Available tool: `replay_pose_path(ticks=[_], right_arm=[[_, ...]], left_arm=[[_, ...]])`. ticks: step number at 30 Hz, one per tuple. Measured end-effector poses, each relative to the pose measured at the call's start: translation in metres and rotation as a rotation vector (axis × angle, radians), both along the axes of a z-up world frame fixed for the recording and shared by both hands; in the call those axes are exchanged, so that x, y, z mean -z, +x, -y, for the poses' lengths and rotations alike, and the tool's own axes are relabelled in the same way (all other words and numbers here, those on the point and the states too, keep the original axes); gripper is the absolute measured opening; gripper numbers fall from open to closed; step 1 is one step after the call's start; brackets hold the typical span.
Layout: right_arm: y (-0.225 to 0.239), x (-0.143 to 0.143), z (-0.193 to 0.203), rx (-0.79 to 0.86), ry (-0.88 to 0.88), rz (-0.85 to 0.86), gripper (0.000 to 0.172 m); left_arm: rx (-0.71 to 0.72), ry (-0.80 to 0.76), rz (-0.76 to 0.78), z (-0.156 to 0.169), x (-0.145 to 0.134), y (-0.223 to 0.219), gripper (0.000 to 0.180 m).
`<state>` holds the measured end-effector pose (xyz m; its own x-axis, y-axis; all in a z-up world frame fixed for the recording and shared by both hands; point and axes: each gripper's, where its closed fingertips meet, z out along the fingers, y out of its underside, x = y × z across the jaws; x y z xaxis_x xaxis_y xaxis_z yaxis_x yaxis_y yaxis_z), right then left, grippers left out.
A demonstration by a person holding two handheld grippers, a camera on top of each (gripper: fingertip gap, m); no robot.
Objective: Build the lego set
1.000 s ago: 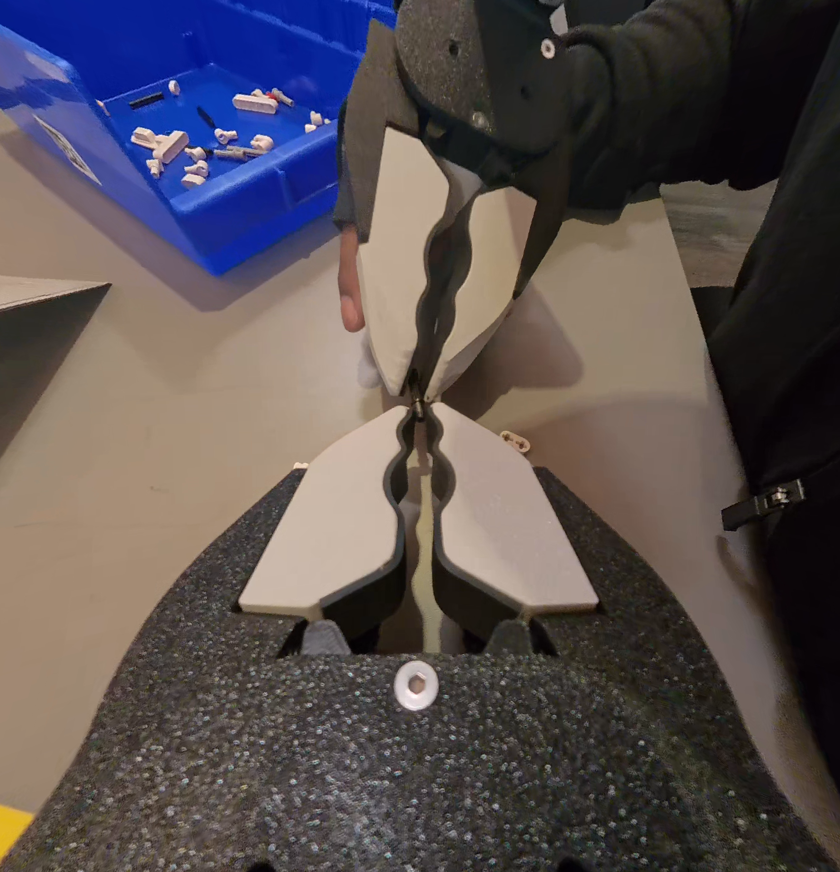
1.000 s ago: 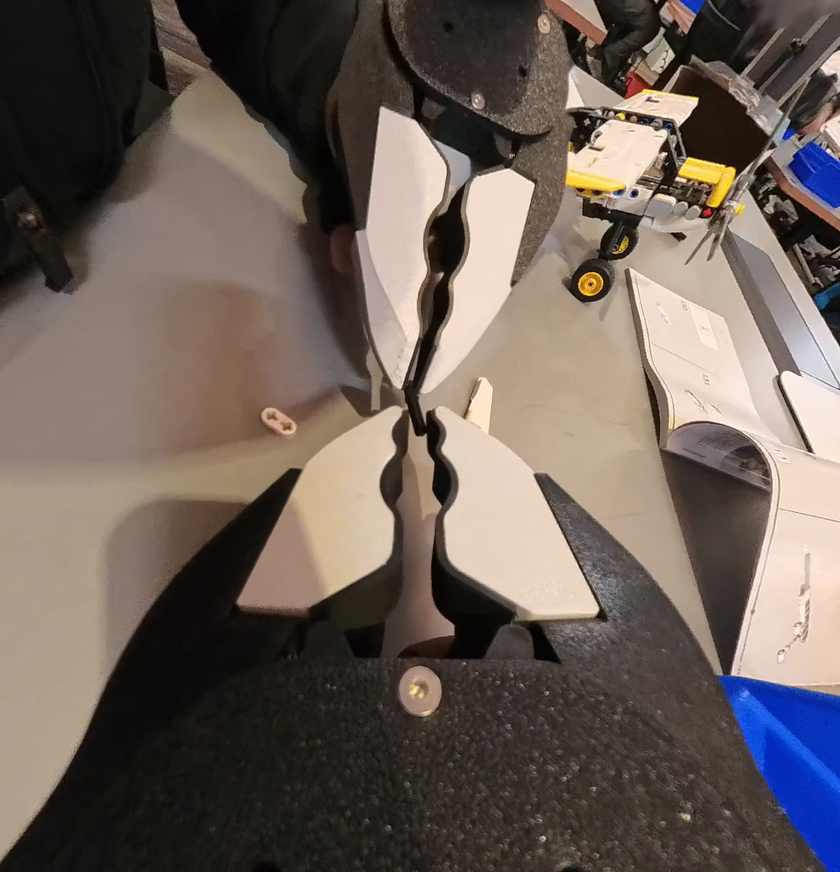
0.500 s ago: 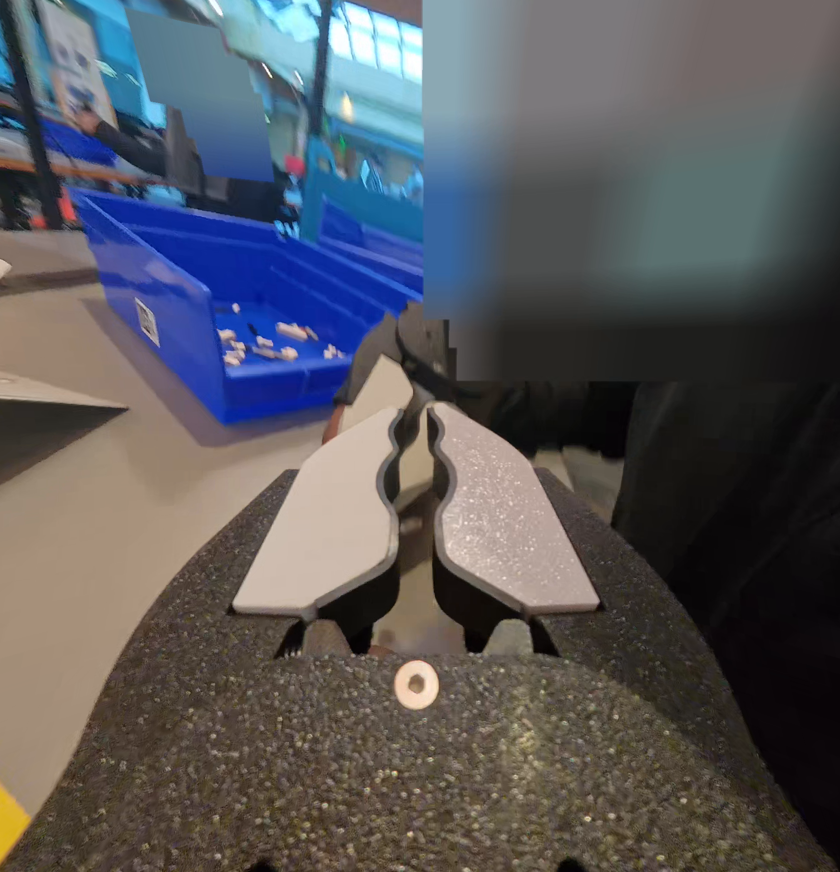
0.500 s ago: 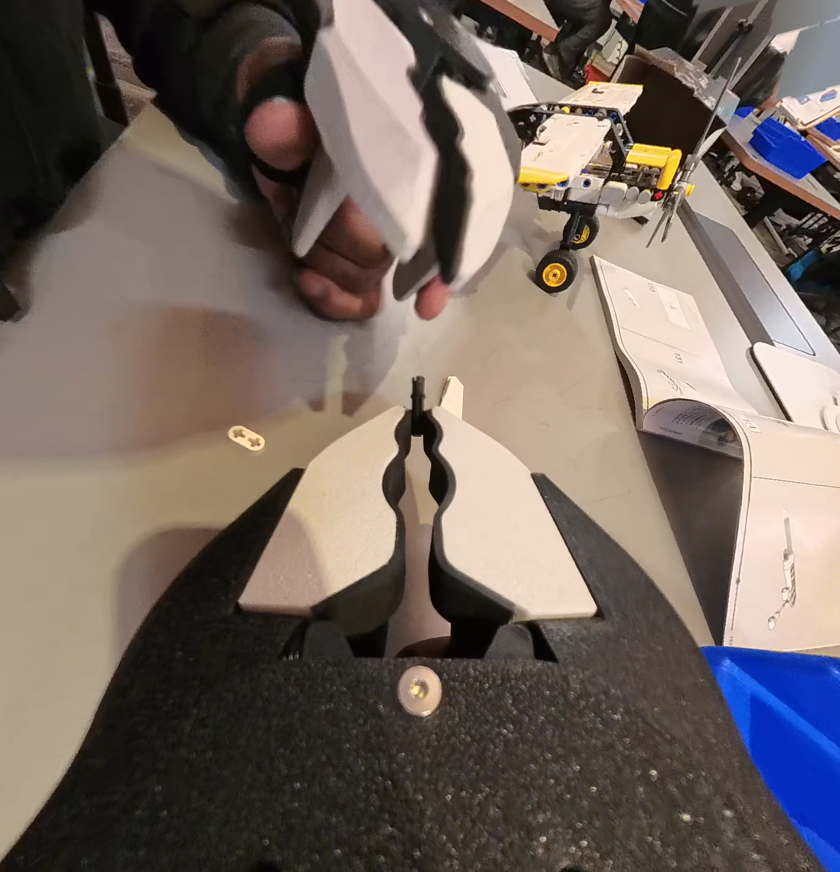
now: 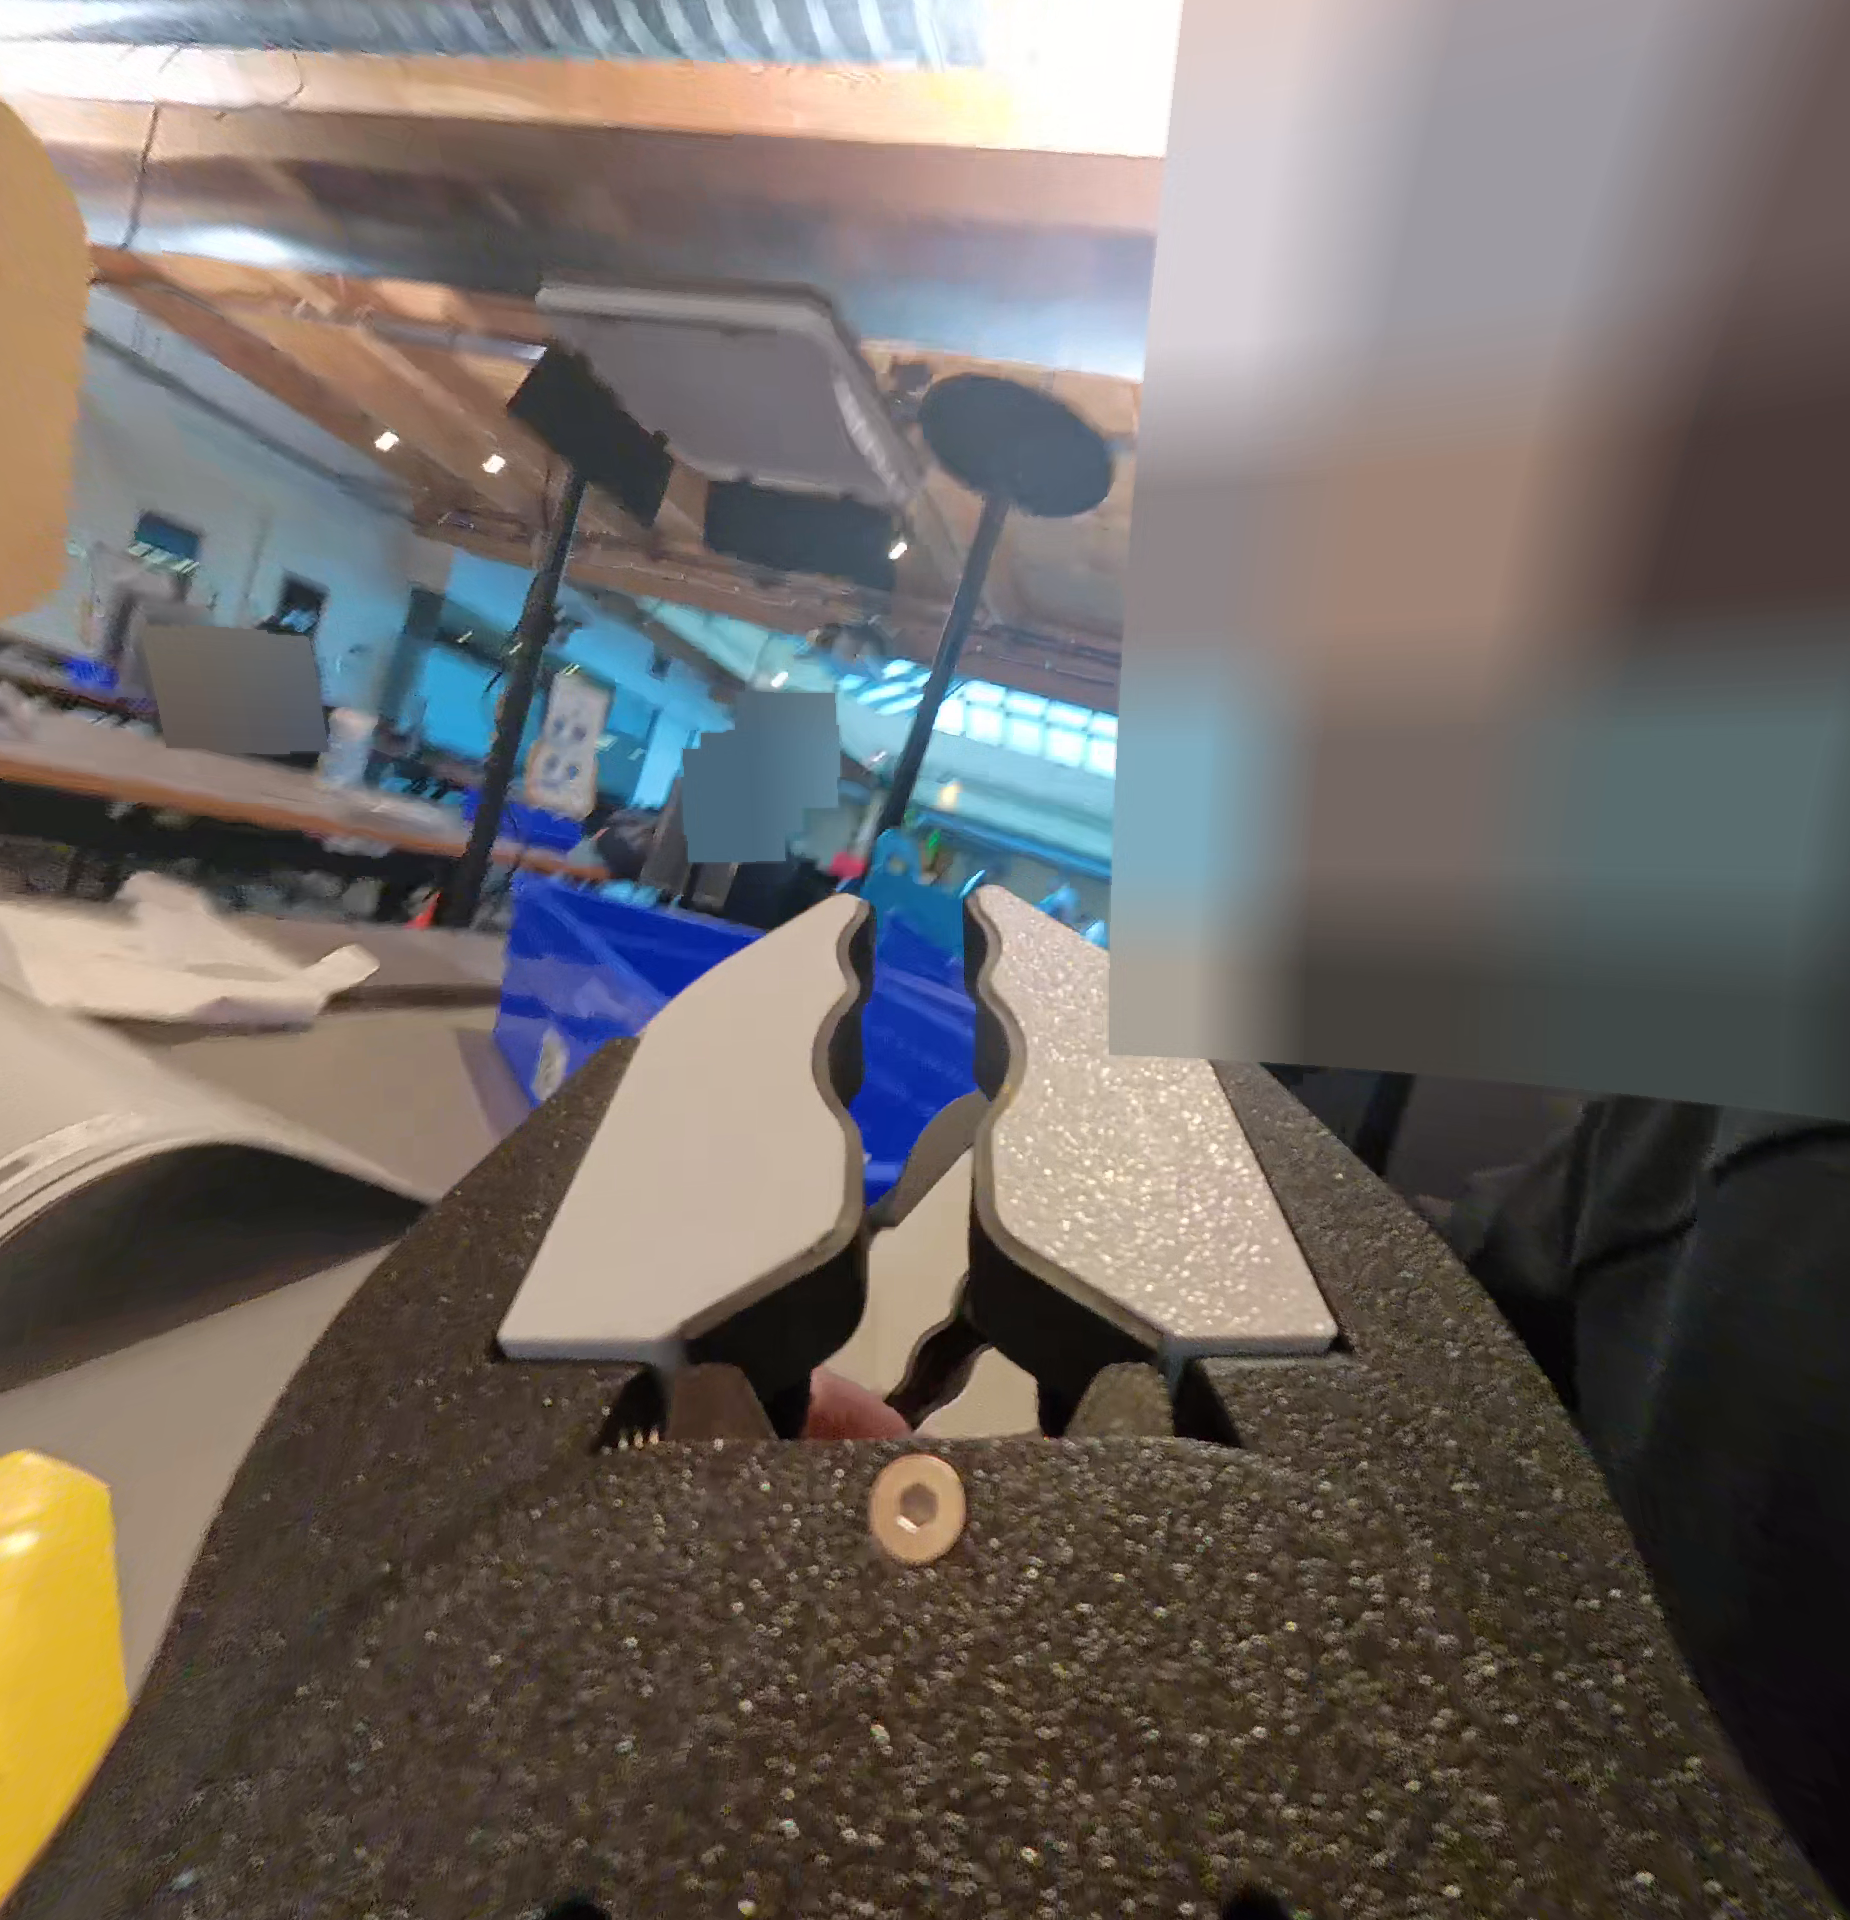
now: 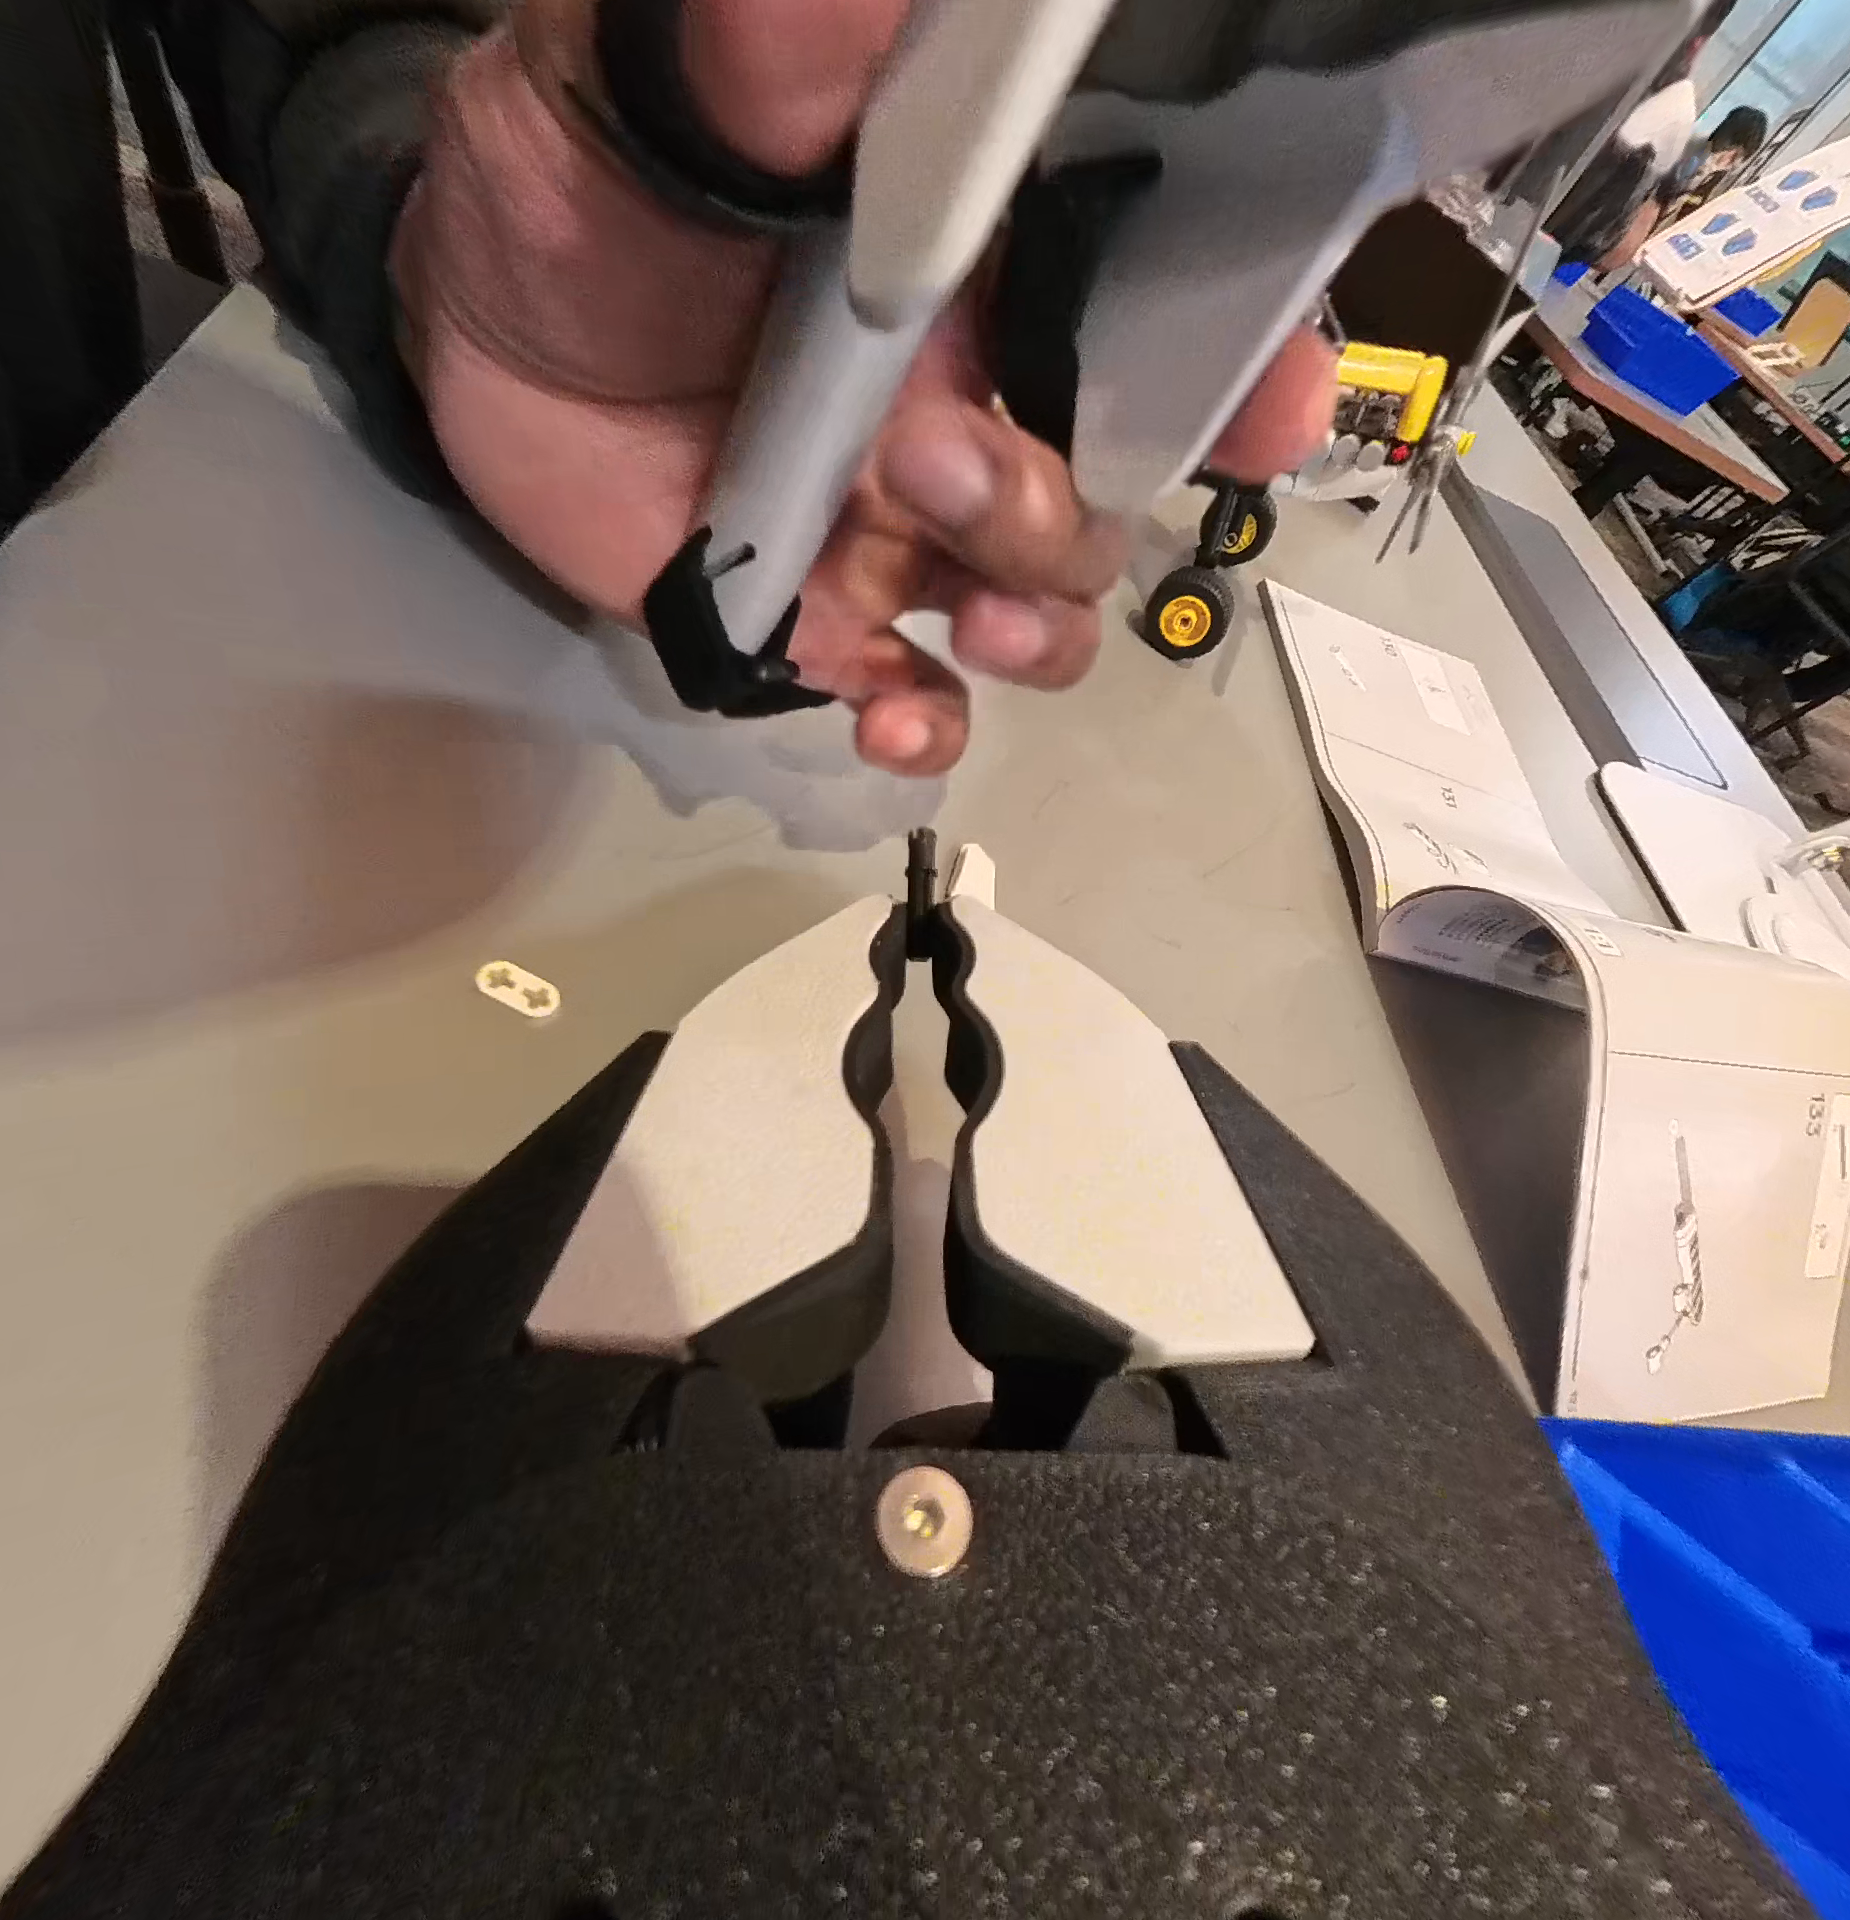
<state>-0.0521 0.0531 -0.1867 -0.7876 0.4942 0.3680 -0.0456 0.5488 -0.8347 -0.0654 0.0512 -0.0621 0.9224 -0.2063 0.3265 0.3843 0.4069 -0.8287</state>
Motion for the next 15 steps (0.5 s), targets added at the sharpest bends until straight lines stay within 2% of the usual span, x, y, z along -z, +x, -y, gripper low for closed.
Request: replay_pose_path(ticks=[6,11,15], right_arm=[[0.001,-0.009,-0.002,0.006,-0.017,-0.034,0.004],[0.001,-0.012,-0.004,0.007,-0.025,-0.035,0.004],[0.003,-0.011,-0.011,-0.005,-0.007,-0.038,0.004]], left_arm=[[-0.089,-0.271,-0.057,-0.024,0.039,0.000,0.018],[0.024,-0.517,-0.021,-0.035,0.076,0.011,0.016],[0.085,-0.676,-0.049,-0.024,0.094,0.020,0.019]])
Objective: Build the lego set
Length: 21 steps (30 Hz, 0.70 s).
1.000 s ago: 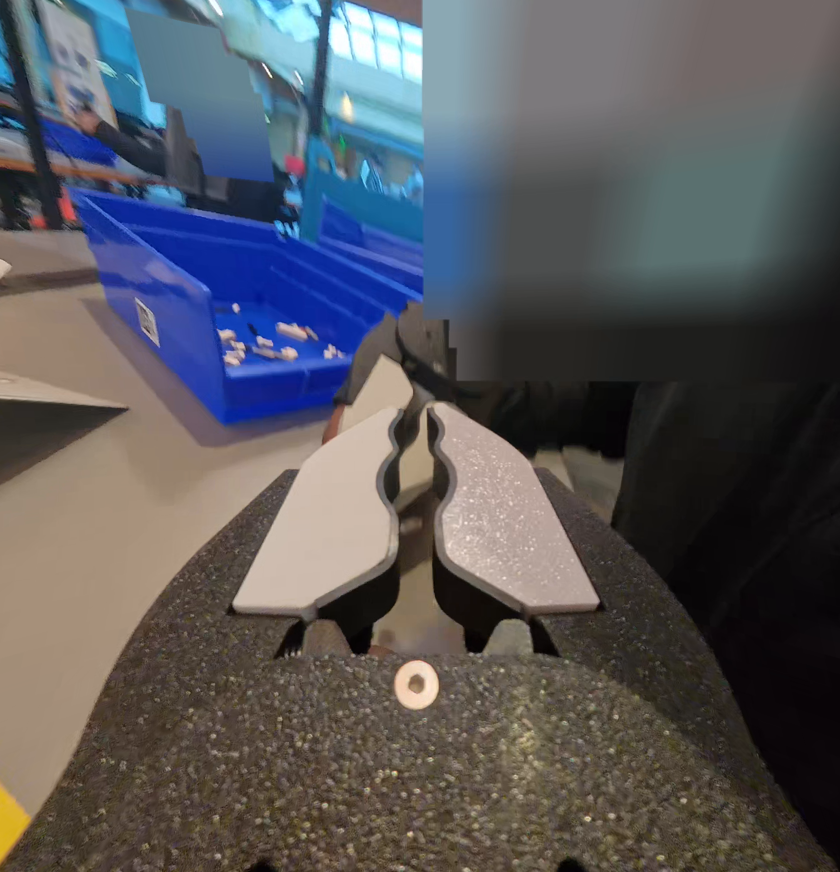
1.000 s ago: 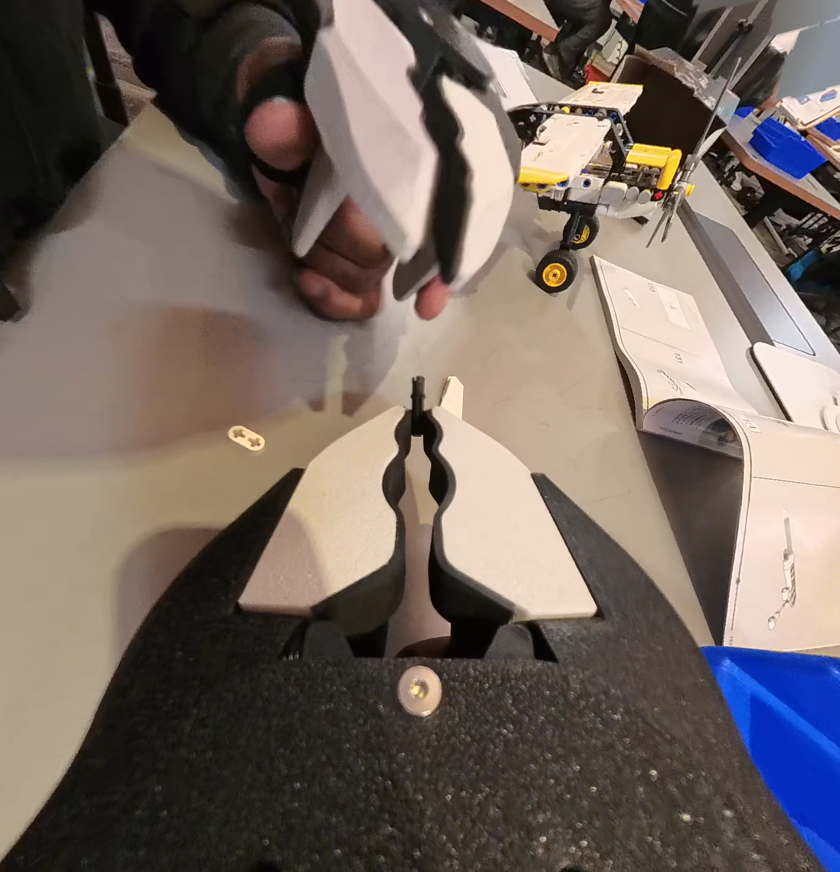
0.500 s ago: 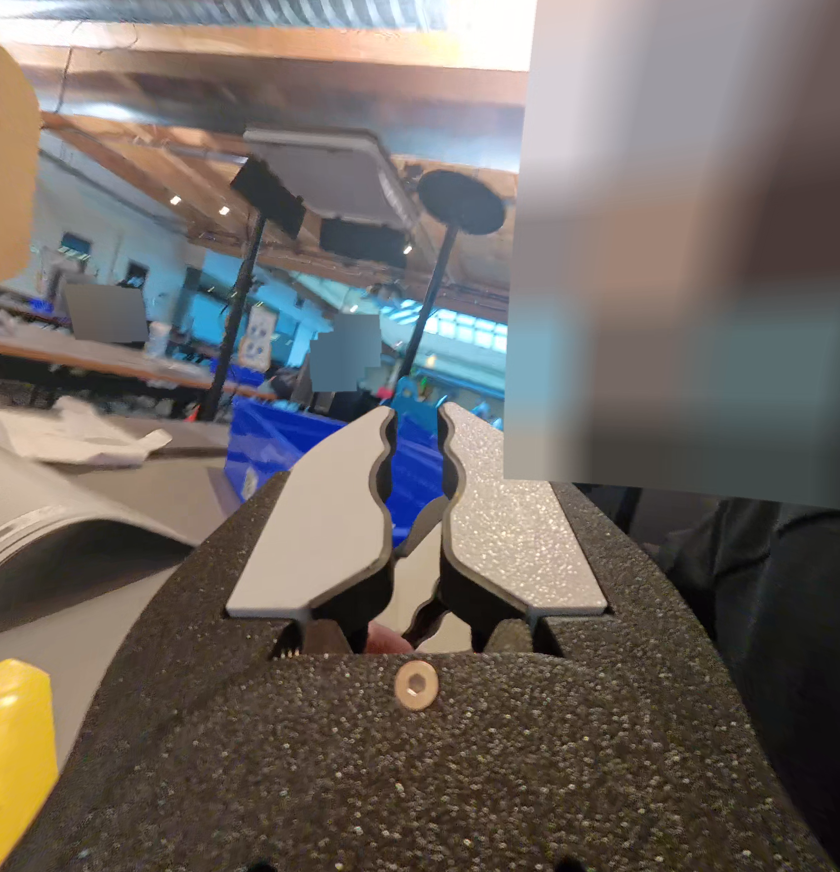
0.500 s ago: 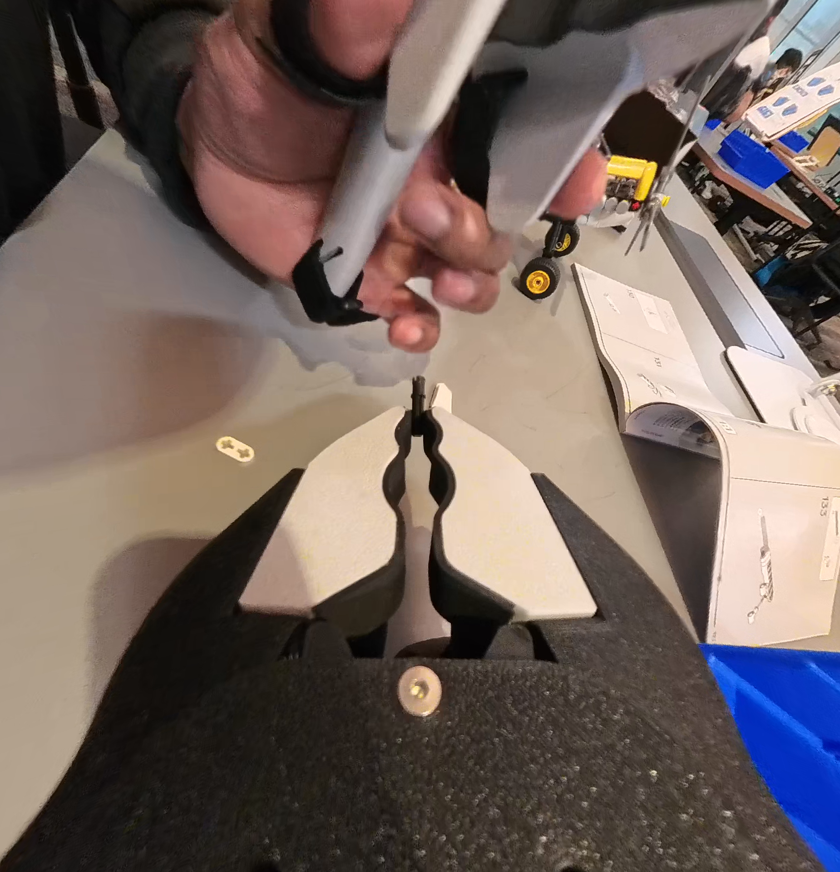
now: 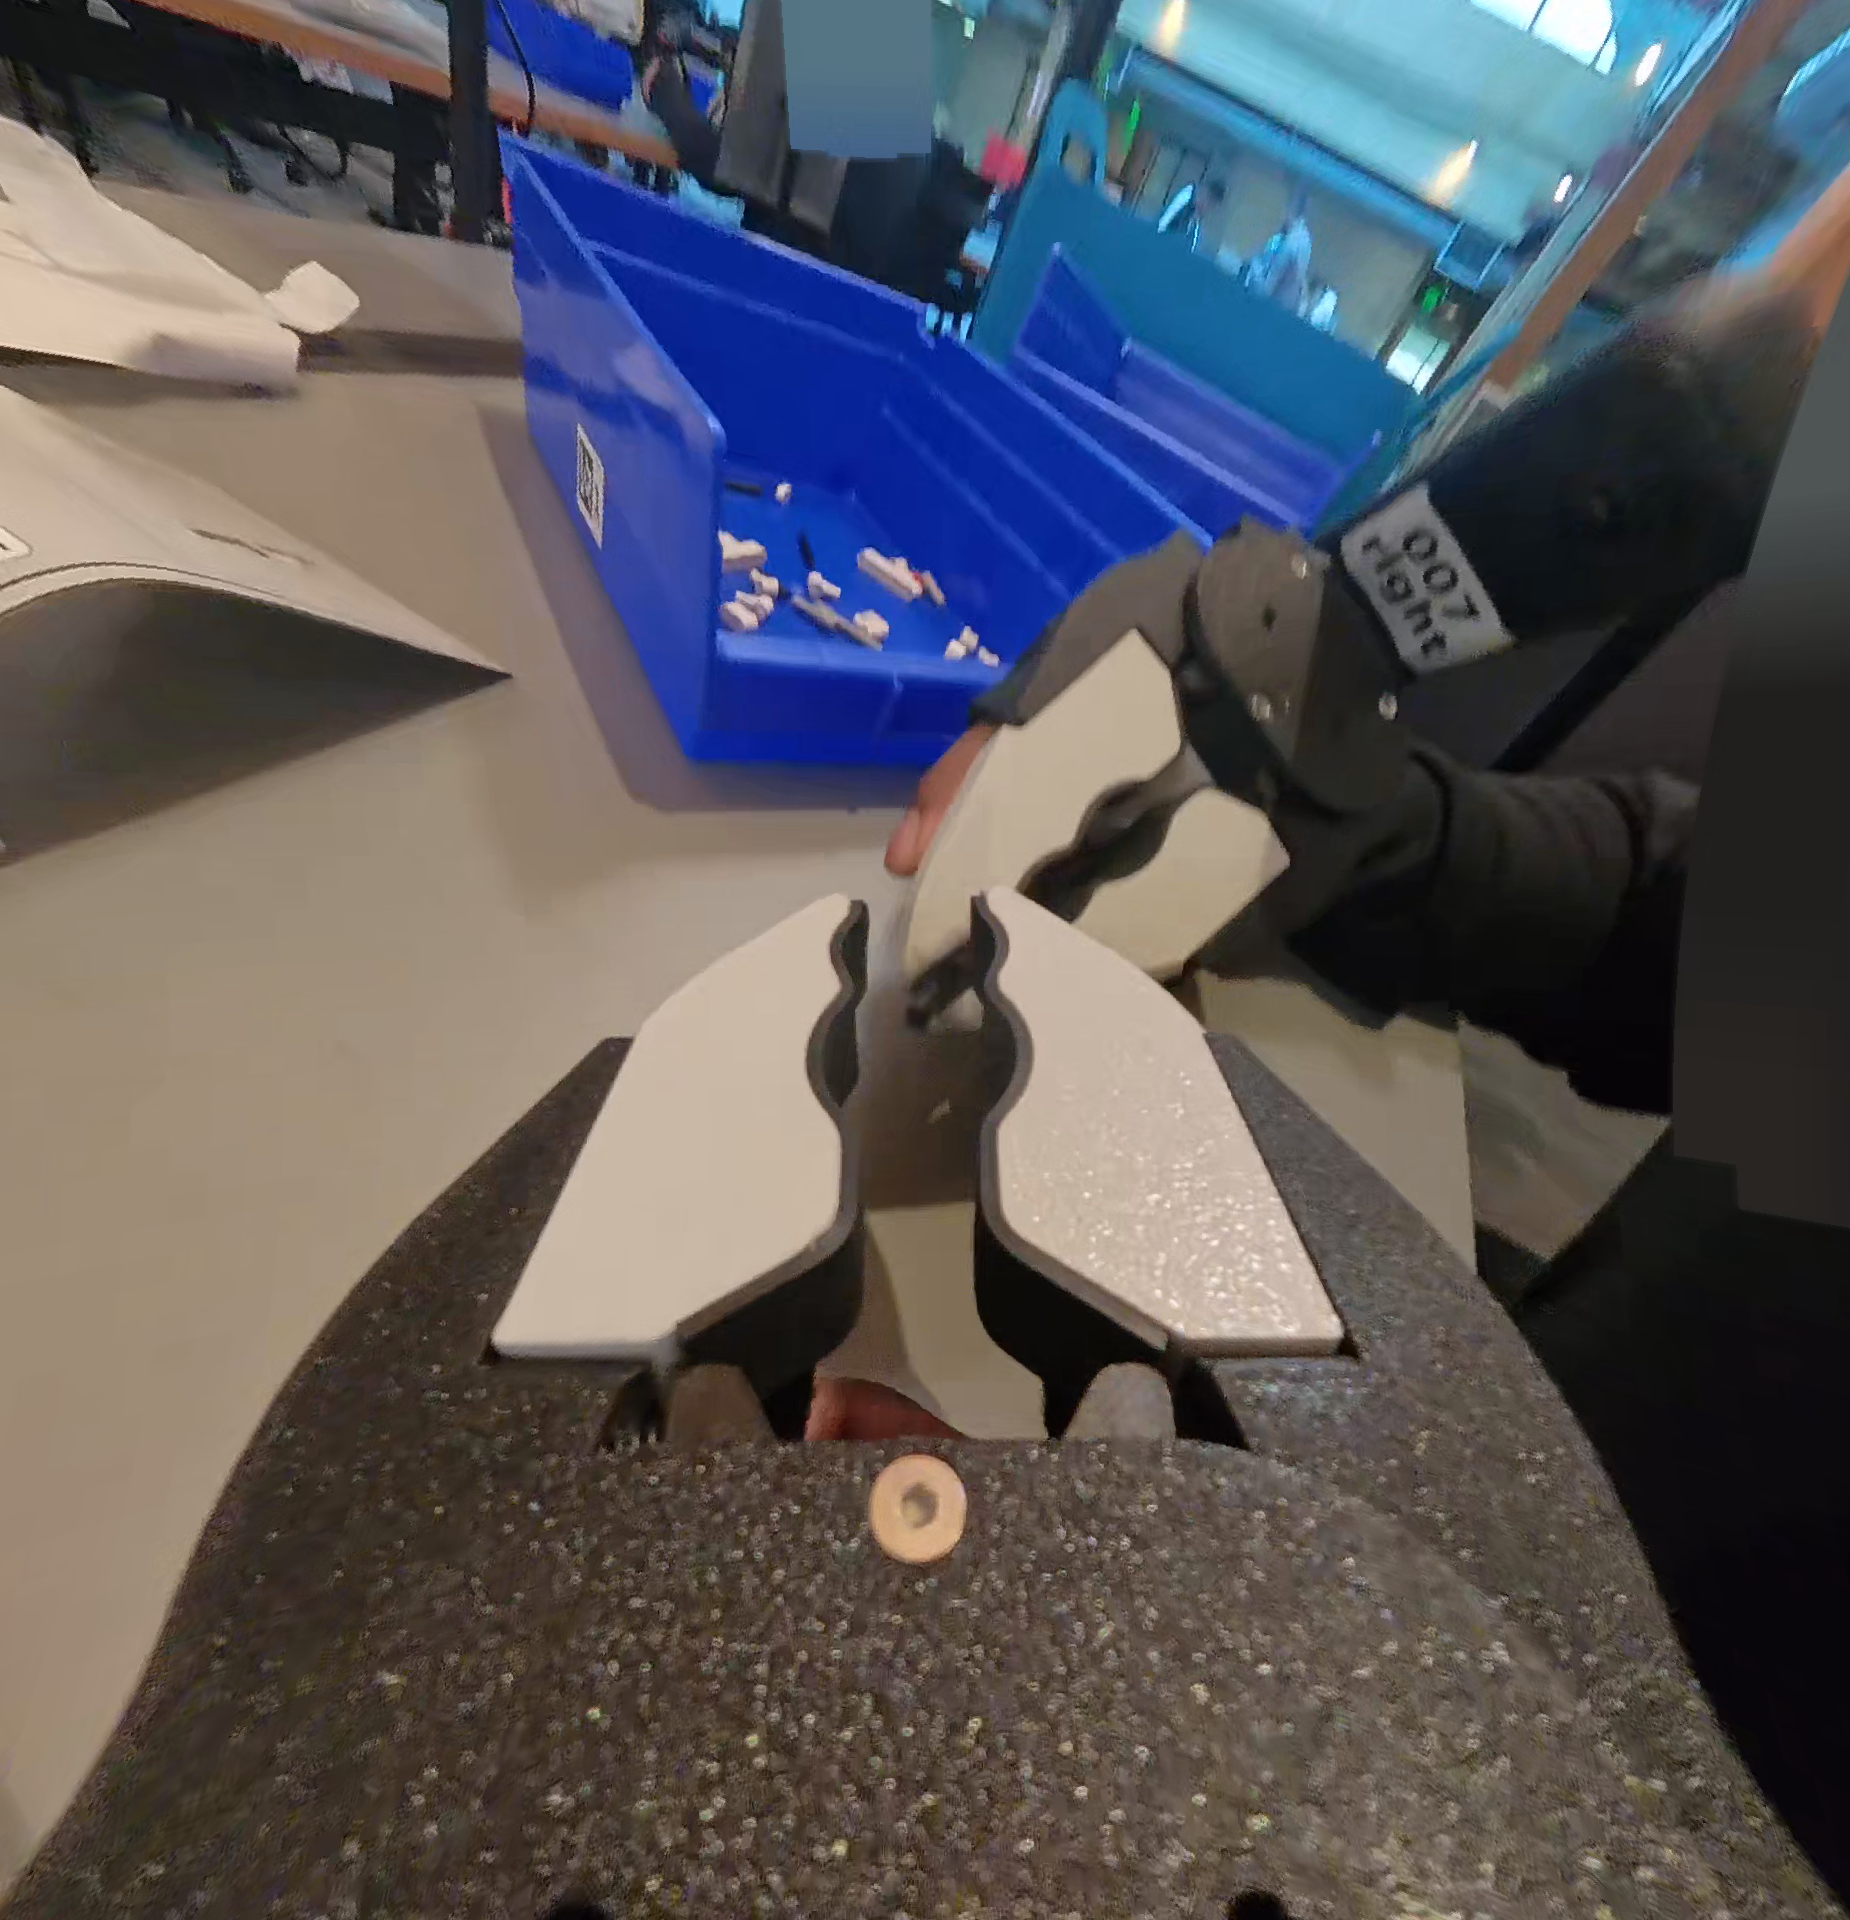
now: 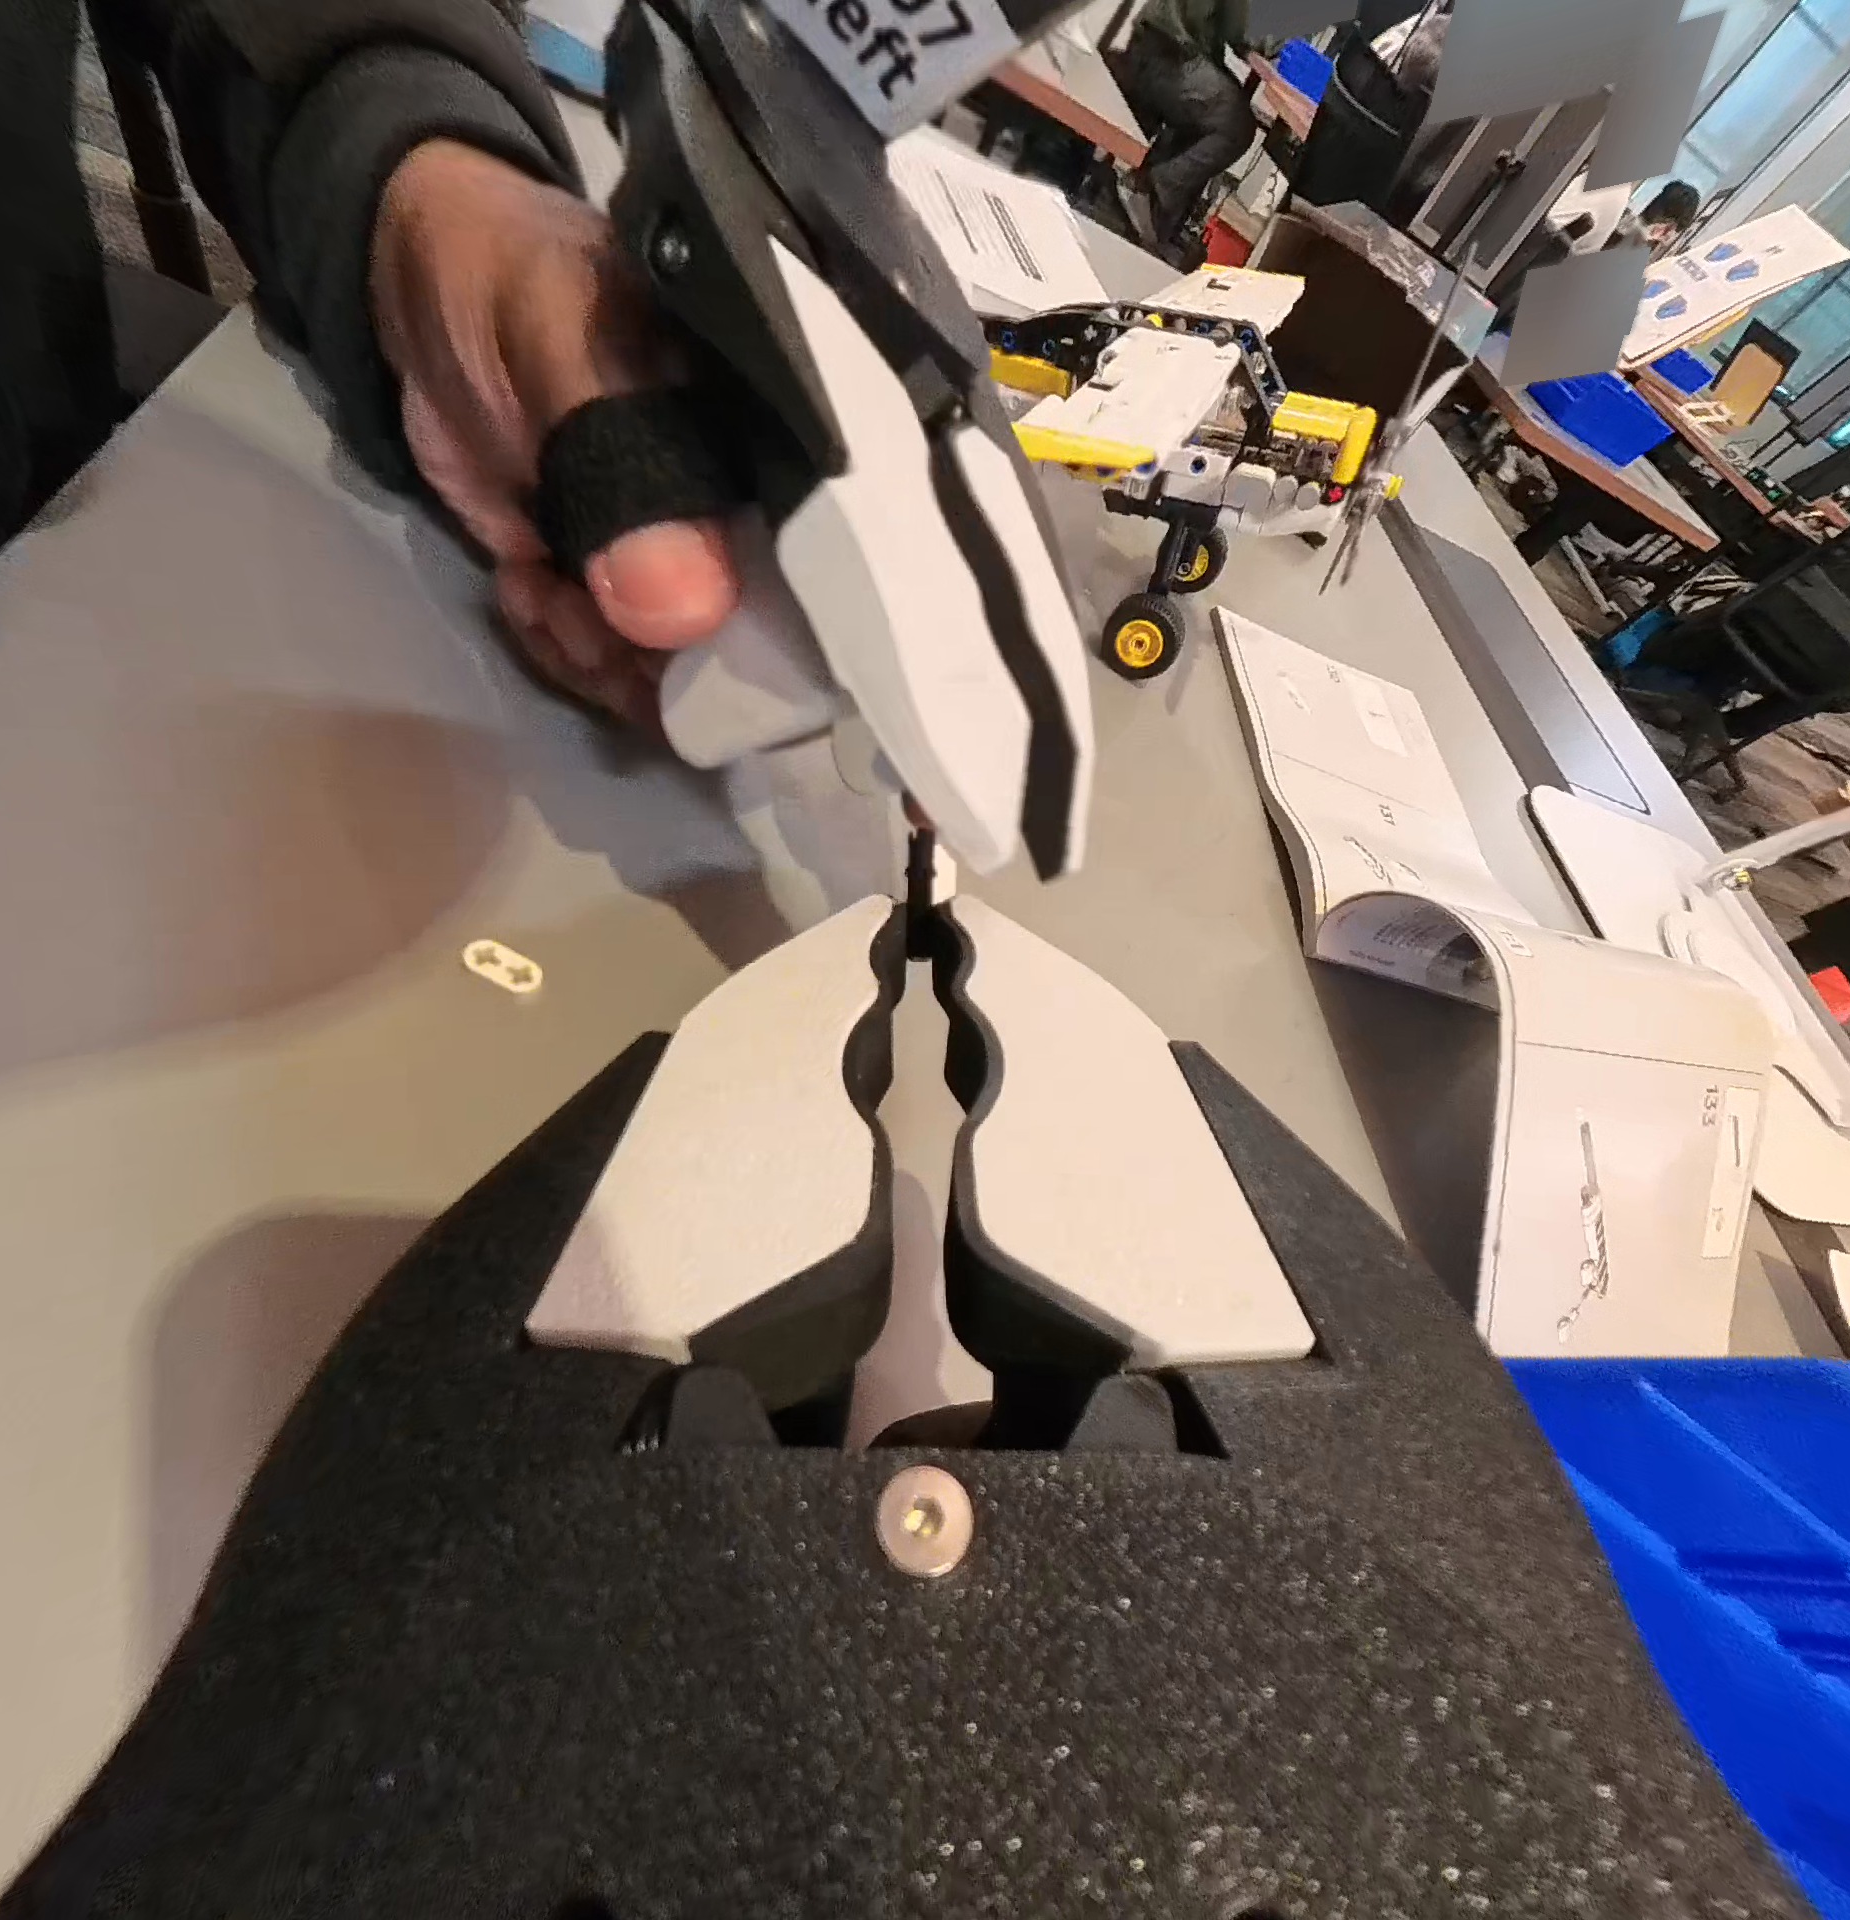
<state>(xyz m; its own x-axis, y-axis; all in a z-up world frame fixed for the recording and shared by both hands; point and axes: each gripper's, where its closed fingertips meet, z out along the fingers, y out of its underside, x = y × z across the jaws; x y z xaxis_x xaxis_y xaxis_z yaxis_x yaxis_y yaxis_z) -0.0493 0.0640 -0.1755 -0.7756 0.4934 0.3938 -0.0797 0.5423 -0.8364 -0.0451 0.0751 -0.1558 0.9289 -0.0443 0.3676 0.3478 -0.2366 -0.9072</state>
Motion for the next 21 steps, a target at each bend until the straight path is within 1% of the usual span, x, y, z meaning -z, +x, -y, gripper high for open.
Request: replay_pose_path(ticks=[3,5,10,13,17,19,21], right_arm=[[0.002,-0.003,-0.003,-0.017,-0.007,-0.008,0.004],[0.004,-0.004,-0.002,-0.035,-0.021,-0.008,0.004],[0.007,-0.004,0.000,-0.054,-0.018,-0.021,0.004],[0.007,-0.005,0.001,-0.059,-0.013,-0.029,0.004],[0.006,-0.002,0.001,-0.050,0.010,-0.039,0.004],[0.002,-0.004,0.000,-0.020,-0.003,-0.052,0.005],[-0.003,-0.012,-0.003,0.027,-0.051,-0.056,0.007]], left_arm=[[0.041,-0.035,-0.076,0.008,0.000,0.004,0.020],[0.072,-0.034,-0.074,0.008,-0.001,0.008,0.019],[0.123,-0.075,-0.014,0.008,0.009,0.013,0.014],[0.144,-0.072,0.005,0.007,0.009,0.015,0.006],[0.149,-0.090,0.029,0.007,0.012,0.014,0.005],[0.135,-0.084,0.082,0.005,0.009,0.009,0.005],[0.112,-0.012,0.157,0.004,-0.006,0.003,0.004]])
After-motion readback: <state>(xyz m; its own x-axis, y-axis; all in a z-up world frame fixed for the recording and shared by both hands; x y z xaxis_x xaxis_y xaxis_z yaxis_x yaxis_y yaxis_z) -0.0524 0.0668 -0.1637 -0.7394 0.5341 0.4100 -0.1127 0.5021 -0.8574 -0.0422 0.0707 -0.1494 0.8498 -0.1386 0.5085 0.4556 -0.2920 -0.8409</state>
